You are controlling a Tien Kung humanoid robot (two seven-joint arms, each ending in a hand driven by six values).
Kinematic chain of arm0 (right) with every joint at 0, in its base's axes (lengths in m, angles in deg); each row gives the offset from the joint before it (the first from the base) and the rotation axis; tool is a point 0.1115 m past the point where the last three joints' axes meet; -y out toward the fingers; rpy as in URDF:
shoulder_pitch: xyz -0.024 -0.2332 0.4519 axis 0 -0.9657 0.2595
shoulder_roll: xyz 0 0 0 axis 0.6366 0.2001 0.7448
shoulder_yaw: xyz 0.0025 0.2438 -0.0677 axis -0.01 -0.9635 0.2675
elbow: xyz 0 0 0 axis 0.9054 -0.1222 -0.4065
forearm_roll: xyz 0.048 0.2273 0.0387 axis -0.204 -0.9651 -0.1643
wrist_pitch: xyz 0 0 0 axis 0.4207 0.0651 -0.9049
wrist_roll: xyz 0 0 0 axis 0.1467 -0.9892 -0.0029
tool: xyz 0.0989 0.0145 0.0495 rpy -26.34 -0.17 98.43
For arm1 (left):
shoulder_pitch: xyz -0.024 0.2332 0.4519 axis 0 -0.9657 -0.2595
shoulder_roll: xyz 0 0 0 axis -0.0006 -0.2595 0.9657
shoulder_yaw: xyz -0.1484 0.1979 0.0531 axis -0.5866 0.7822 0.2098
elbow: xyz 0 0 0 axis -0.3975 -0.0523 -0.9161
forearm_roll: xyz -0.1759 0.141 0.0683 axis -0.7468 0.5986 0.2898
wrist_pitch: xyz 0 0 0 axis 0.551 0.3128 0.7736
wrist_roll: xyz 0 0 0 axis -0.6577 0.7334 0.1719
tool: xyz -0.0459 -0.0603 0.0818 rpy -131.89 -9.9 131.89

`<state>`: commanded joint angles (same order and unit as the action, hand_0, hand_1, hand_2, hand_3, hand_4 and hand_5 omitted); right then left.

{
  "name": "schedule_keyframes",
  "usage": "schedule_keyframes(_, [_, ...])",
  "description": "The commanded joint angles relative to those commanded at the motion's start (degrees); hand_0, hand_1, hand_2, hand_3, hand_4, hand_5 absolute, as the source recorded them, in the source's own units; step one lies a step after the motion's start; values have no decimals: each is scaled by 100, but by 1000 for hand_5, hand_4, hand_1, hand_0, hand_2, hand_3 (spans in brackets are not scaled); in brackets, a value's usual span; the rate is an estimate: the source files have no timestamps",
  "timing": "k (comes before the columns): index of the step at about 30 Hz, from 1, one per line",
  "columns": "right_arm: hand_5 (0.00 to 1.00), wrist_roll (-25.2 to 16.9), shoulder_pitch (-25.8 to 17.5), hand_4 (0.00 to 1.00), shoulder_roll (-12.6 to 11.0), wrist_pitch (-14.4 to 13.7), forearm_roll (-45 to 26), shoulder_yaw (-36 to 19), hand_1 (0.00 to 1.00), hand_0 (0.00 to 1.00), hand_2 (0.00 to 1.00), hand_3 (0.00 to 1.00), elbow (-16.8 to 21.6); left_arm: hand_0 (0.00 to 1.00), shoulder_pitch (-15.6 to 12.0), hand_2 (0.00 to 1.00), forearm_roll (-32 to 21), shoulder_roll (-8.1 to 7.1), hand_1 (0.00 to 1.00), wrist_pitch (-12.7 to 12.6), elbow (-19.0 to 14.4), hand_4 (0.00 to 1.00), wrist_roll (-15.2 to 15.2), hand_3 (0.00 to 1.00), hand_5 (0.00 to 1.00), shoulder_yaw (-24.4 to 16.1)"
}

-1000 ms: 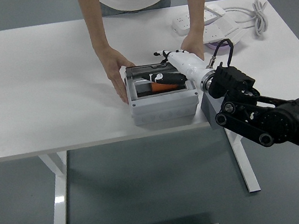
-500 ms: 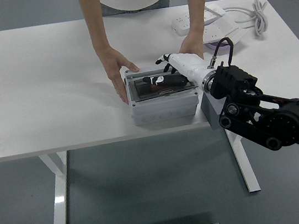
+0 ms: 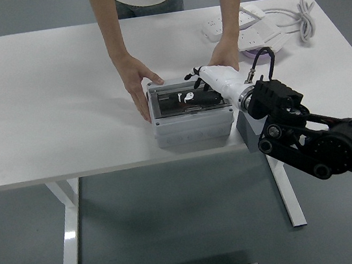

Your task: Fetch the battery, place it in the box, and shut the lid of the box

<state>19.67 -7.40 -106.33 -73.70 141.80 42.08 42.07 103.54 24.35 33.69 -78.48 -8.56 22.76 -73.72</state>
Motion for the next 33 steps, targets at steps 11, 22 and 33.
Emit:
schedule_keyframes(11, [998,-128,-264,941,-230,-2,358,-786,558,567,668,803,18,838,-77,845,-54,17,899,-18,-7,845,8,811,513,10])
schedule_keyframes(22, [998,-188,-588,960,-358,155,654,-1963,686,770,709,804,-144,839,-124,845,-161,28,899,-57,-5,843,-35,811,508,67])
schedule_keyframes(33, [998,-890,-1103,964,-84,-640,1243,-3320,784,917,765,809,-365,839,-191,843,-187,44,897,-70,-10,842,-38,810,508,76])
